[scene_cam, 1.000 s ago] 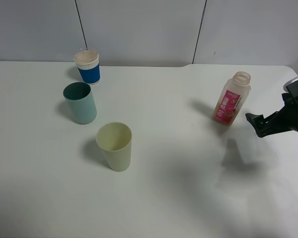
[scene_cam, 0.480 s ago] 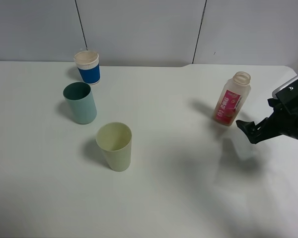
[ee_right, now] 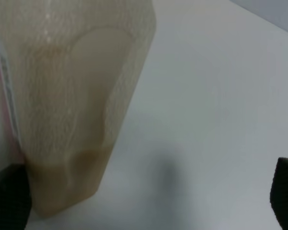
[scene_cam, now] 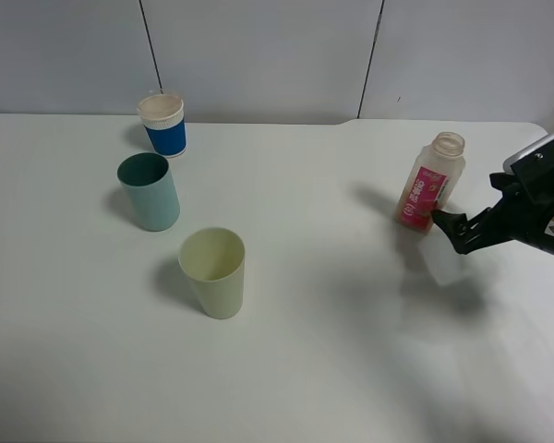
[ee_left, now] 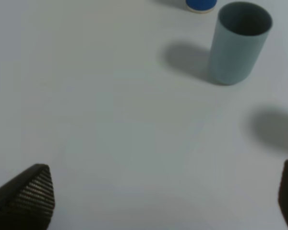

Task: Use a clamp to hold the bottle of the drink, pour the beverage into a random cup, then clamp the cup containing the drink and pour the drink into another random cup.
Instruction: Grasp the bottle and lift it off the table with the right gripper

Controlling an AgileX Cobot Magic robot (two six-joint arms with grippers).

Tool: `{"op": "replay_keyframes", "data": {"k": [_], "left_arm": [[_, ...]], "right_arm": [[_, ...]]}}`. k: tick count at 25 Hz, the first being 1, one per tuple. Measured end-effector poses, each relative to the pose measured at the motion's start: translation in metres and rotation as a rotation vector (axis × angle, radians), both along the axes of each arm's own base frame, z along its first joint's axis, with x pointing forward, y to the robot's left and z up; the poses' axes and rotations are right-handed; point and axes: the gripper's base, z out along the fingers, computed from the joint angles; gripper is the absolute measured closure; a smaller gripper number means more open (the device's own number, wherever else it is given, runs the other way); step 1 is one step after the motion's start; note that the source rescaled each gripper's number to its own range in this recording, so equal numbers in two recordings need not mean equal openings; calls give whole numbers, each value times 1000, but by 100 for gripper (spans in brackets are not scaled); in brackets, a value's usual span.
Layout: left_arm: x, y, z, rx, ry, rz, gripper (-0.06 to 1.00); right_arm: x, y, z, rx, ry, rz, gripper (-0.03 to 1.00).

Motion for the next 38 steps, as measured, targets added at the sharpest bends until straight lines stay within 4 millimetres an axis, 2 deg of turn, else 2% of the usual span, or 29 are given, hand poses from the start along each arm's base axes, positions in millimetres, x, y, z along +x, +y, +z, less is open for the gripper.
{"op": "replay_keyframes", "data": {"k": [11, 12, 17, 30, 33, 36, 38], "left_arm": [[0, 0, 0, 0, 0, 0, -1], [0, 0, 0, 0, 0, 0, -1], [0, 0, 0, 0, 0, 0, -1], [0, 0, 0, 0, 0, 0, -1], [0, 0, 0, 0, 0, 0, -1], [0, 0, 0, 0, 0, 0, -1], [0, 0, 0, 0, 0, 0, -1]], "right_arm": [[4, 4, 1, 35, -9, 46, -3], [8, 8, -12, 84, 27, 92, -3], [6, 10, -26, 116, 59, 109, -3], [26, 15, -31, 105, 26, 187, -3], [31, 22, -41, 106, 45, 235, -3], [32, 25, -43, 106, 48, 252, -3], [40, 35, -43, 99, 36, 305, -3]]}}
